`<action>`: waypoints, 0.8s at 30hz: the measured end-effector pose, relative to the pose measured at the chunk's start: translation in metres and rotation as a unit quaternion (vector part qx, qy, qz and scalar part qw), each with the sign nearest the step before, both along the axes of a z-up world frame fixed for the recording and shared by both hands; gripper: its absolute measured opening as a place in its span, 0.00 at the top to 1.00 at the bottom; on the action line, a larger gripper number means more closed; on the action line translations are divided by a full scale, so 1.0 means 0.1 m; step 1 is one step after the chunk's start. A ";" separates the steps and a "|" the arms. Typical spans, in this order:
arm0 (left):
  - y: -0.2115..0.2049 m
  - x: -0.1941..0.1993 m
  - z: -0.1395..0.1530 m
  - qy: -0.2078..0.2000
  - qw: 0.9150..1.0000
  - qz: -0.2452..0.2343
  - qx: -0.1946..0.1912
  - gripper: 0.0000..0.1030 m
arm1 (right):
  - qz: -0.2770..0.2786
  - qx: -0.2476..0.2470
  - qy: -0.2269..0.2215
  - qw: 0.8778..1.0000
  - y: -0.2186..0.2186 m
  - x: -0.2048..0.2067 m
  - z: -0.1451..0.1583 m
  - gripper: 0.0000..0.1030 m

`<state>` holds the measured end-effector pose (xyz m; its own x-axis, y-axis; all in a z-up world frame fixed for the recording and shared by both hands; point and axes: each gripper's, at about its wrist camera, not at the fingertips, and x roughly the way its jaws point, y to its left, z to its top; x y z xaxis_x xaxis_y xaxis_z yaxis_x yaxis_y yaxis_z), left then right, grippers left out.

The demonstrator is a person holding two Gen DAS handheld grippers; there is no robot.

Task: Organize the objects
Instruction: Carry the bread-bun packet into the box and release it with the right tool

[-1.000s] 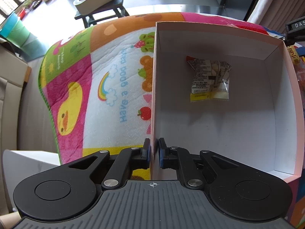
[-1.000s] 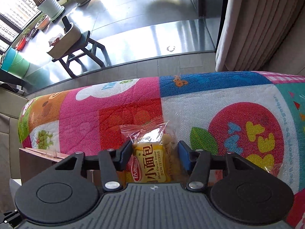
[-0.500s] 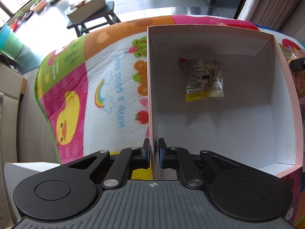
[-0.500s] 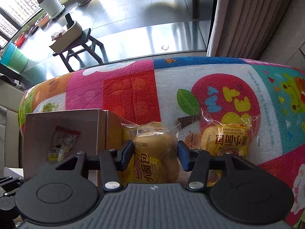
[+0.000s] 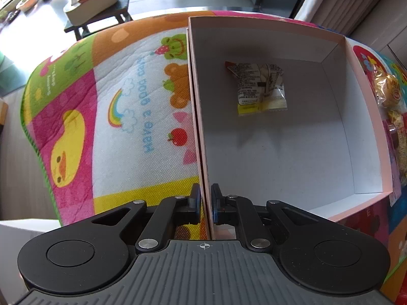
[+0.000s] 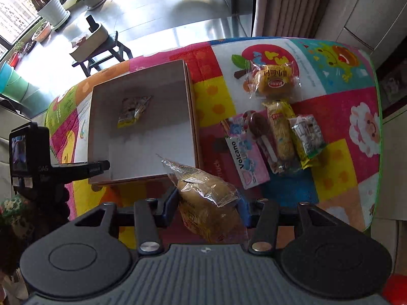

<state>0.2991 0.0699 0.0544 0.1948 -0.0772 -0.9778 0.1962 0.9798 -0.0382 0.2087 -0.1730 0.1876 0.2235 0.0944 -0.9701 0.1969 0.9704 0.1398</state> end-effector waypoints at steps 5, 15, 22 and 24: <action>0.05 -0.02 0.01 -0.003 1.000 -0.005 -0.015 0.89 | 0.001 0.005 0.008 1.000 0.39 -0.17 0.11 0.53; 0.23 0.01 0.00 -0.009 0.999 0.008 -0.044 0.88 | -0.007 0.028 -0.016 0.999 0.81 0.15 0.30 0.53; 0.28 0.02 0.01 -0.008 0.999 0.016 -0.046 0.88 | -0.014 0.052 -0.044 0.998 0.98 0.59 0.17 0.51; 0.26 0.02 0.02 -0.008 0.999 0.018 -0.041 0.89 | -0.021 0.050 -0.053 0.997 0.96 0.67 0.17 0.46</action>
<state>0.3015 0.0962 0.0565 0.2152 -0.1496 -0.9651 0.1625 0.9799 -0.1157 0.2752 -0.0765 0.2042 0.3305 0.1777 -0.9269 0.2158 0.9419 0.2575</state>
